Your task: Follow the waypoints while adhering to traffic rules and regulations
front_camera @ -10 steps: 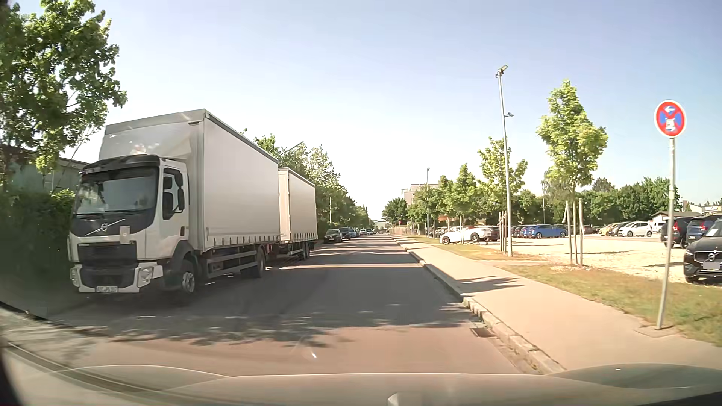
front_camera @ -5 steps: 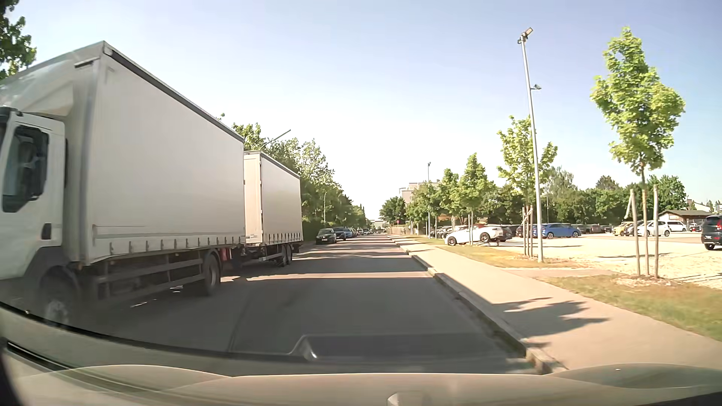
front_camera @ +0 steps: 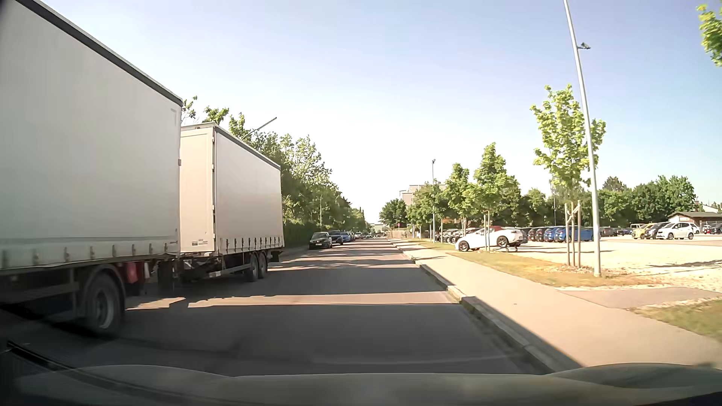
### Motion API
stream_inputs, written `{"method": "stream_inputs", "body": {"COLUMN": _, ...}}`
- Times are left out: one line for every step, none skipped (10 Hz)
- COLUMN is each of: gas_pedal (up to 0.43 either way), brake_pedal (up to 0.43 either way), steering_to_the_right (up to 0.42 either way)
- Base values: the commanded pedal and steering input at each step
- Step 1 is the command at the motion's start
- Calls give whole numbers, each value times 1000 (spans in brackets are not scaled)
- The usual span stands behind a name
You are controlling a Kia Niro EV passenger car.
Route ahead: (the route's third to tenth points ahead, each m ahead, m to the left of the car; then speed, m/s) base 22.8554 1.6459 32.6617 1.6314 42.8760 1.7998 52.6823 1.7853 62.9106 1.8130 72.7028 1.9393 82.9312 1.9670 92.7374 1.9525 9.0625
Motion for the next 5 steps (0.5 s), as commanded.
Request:
{"method": "stream_inputs", "body": {"gas_pedal": 197, "brake_pedal": 0, "steering_to_the_right": -3}}
{"method": "stream_inputs", "body": {"gas_pedal": 197, "brake_pedal": 0, "steering_to_the_right": -3}}
{"method": "stream_inputs", "body": {"gas_pedal": 197, "brake_pedal": 0, "steering_to_the_right": -3}}
{"method": "stream_inputs", "body": {"gas_pedal": 197, "brake_pedal": 0, "steering_to_the_right": -2}}
{"method": "stream_inputs", "body": {"gas_pedal": 197, "brake_pedal": 0, "steering_to_the_right": -2}}
